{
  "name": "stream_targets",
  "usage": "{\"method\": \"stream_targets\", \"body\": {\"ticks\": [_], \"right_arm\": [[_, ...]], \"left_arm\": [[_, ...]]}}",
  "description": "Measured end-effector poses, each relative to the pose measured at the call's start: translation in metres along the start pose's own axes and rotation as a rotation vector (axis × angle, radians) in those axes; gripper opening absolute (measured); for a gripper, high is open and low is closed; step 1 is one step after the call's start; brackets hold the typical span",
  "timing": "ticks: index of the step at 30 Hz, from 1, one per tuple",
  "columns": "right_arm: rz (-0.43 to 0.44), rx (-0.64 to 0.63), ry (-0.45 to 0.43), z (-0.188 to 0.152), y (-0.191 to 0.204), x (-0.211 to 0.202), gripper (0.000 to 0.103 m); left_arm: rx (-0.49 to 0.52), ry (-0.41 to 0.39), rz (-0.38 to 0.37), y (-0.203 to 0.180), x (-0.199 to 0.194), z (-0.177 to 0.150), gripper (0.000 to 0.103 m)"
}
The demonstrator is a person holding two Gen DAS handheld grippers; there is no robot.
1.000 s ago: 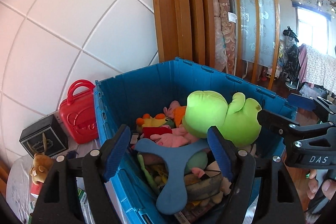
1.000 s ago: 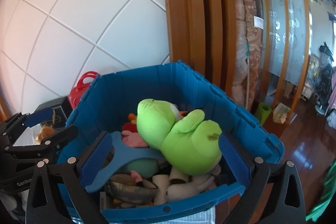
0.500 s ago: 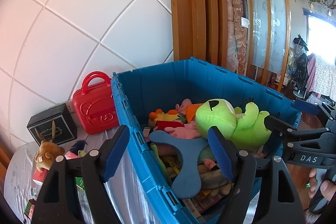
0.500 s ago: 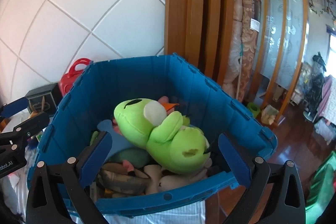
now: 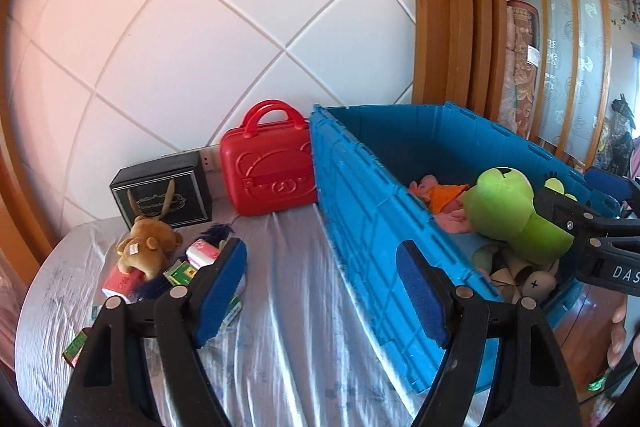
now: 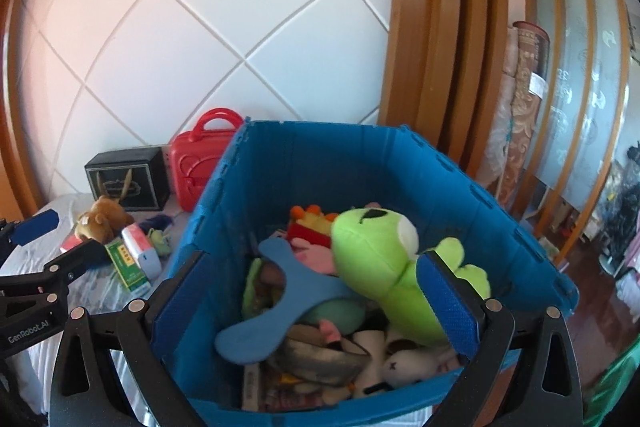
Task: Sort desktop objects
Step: 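Move both tools back toward the tissue packs and syrup box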
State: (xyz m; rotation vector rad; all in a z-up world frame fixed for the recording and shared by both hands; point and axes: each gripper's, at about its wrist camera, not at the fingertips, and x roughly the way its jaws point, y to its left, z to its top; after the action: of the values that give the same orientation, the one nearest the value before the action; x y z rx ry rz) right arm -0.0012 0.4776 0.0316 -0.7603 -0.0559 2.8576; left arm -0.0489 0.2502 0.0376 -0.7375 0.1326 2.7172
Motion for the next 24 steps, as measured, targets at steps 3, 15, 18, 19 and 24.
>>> {"method": "stream_targets", "body": {"ticks": [3, 15, 18, 19, 24], "right_arm": [[0.051, -0.035, -0.011, 0.005, 0.033, -0.001, 0.103], [0.245, -0.145, -0.01, 0.011, 0.164, 0.007, 0.103], [0.281, -0.158, 0.03, 0.007, 0.197, 0.023, 0.103], [0.289, -0.162, 0.042, 0.004, 0.205, 0.027, 0.103], [0.333, -0.204, 0.128, -0.012, 0.255, 0.062, 0.103]], "left_arm": [[-0.038, 0.002, 0.046, 0.032, -0.009, -0.007, 0.077], [-0.186, 0.056, 0.232, 0.167, -0.037, -0.052, 0.077], [-0.231, 0.092, 0.278, 0.204, -0.037, -0.068, 0.077], [-0.249, 0.105, 0.292, 0.217, -0.037, -0.074, 0.077], [-0.339, 0.175, 0.354, 0.271, -0.031, -0.106, 0.077]]}}
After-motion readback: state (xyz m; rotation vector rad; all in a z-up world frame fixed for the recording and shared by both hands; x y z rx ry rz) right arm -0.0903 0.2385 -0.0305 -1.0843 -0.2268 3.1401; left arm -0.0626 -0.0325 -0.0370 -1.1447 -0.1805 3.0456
